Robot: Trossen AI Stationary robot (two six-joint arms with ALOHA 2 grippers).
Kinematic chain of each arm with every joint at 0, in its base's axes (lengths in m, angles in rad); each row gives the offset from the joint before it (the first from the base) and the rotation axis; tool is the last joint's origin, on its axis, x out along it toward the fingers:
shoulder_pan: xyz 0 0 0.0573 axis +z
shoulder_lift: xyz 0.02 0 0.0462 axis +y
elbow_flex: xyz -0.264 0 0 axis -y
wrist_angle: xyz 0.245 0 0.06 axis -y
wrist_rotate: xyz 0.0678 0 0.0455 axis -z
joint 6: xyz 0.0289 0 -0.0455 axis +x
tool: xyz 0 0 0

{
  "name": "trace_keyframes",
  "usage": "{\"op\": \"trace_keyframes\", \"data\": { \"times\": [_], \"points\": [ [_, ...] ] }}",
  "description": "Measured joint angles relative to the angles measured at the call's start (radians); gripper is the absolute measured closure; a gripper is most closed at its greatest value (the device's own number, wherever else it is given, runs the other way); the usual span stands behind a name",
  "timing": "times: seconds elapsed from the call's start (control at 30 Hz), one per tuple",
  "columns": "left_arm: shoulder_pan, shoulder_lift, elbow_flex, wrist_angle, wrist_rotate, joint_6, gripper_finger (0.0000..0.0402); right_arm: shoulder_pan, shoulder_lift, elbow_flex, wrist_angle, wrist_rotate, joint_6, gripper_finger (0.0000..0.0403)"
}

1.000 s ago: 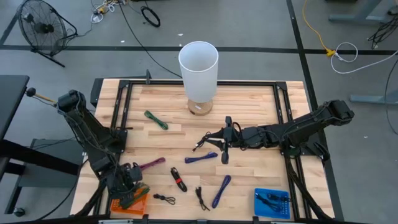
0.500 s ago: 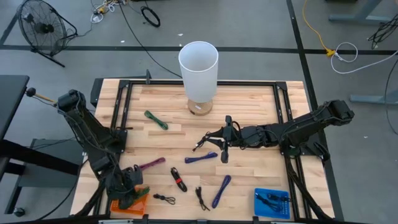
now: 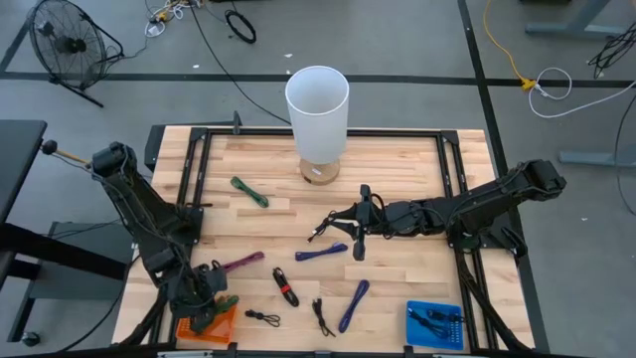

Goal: Pick & Place USB Port
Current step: Put the black and green charger cable into the orange bin

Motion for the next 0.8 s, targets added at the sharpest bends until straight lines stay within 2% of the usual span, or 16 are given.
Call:
{"op": "trace_keyframes", "data": {
  "times": [0.37,0.47,0.63,0.8],
  "points": [
    [0.000,0.000,0.000,0.011,-0.004,-0.018,0.0277,0.000,0.000,0.000,-0.001,0.000,0.001,0.0333],
    [0.000,0.000,0.000,0.017,-0.008,0.034,0.0265,0.000,0.000,0.000,-0.001,0.000,0.001,0.0333],
    [0.036,-0.034,0.000,-0.024,-0.040,0.095,0.0267,0.000,0.000,0.000,-0.002,0.001,0.001,0.0333],
    [0.109,-0.095,0.000,-0.223,-0.155,0.095,0.0284,0.000,0.000,0.000,-0.002,0.002,0.000,0.0333]
  ]
}}
